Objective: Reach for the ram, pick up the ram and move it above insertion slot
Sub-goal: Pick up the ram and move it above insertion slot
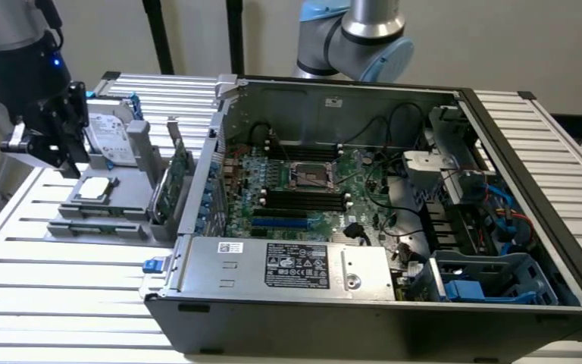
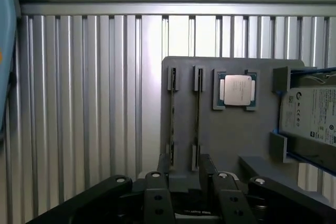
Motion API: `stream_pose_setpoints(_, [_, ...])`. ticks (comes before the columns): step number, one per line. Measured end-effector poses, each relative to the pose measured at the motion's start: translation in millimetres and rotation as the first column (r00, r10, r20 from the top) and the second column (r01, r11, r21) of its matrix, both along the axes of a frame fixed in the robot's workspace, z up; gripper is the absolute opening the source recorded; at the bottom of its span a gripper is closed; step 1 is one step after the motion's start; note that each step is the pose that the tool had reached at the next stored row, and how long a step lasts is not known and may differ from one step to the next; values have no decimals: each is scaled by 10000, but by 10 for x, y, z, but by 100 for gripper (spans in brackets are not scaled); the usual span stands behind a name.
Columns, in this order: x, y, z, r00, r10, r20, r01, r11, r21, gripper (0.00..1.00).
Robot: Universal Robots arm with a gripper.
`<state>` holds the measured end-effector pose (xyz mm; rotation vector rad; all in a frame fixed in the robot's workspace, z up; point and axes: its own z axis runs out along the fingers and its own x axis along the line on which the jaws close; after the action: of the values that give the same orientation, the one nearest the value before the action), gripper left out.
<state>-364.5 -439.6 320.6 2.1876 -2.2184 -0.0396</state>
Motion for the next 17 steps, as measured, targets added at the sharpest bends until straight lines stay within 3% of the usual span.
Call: stream_pose_setpoints(17, [-28, 0, -309, 9991, -419, 1, 419, 9991, 0, 36])
